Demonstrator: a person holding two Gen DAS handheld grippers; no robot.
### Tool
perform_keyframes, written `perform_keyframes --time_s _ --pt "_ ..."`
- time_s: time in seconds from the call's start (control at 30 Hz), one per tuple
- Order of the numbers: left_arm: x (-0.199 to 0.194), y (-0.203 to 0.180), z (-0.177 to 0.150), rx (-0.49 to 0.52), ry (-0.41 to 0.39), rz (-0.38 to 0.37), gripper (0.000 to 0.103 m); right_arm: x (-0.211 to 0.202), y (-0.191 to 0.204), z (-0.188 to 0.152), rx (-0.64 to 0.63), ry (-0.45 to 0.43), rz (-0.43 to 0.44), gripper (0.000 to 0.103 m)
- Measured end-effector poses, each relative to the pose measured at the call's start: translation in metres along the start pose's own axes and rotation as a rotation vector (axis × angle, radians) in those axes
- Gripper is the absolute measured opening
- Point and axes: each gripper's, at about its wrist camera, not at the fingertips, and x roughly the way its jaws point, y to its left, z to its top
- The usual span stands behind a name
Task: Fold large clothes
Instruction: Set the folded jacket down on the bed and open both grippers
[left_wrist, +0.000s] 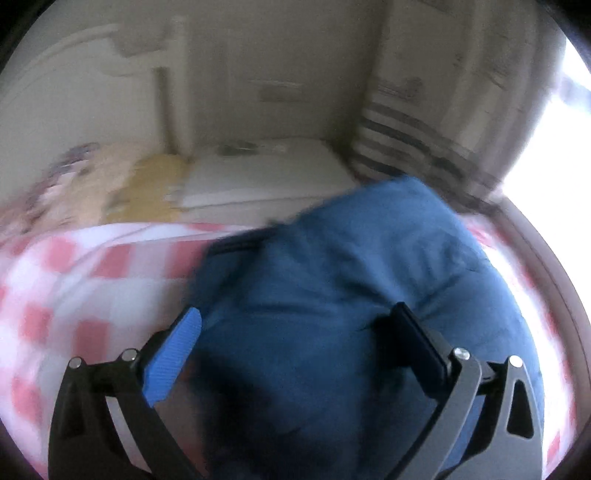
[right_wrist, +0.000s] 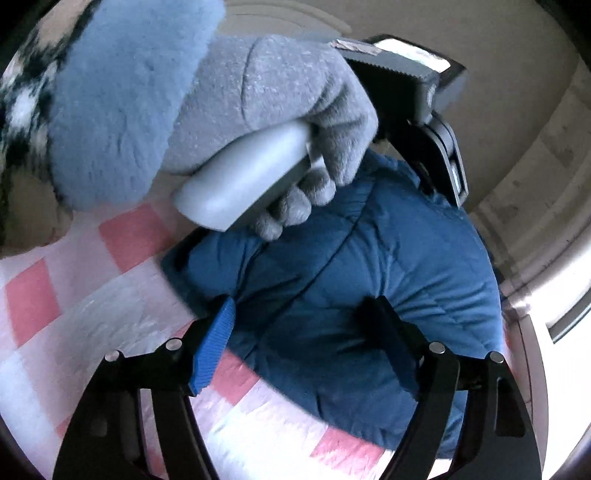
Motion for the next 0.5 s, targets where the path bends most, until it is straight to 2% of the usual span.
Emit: perform_keyframes --time_s 0.07,0.1,0.17,0.23,0.37,0.43,0.5 --pt "-0.031 0.011 -0.011 -0.051 -0.095 0.072 0.101 -0.025 -0.009 -0.007 0.053 -0.032 0.092 0.085" --pt "-0.047 0.015 -0.018 -0.062 -0.135 0.097 0.101 -0.042 -0.019 -0.014 0.114 -0.070 0.140 0.090" --pt "-0.082 0.021 -0.034 -0.048 -0.186 0.126 0.101 -0.070 -0.042 -0.027 0.229 -0.139 0.162 0.093" --pt "-0.117 0.025 -0.049 -0.026 -0.233 0.140 0.101 -0.090 -0.069 -0.038 0.348 -0.177 0.132 0.093" --pt "-0.207 0.023 -0.088 -0.013 -0.381 0.278 0.101 -0.126 -0.106 -0.061 0.507 -0.212 -0.037 0.098" --pt "-0.246 0.018 -0.109 0.006 -0.424 0.333 0.101 -0.139 -0.116 -0.066 0.567 -0.231 -0.072 0.098" --pt "-0.271 0.011 -0.128 0.009 -0.442 0.321 0.101 -0.146 -0.115 -0.065 0.596 -0.241 -0.097 0.098"
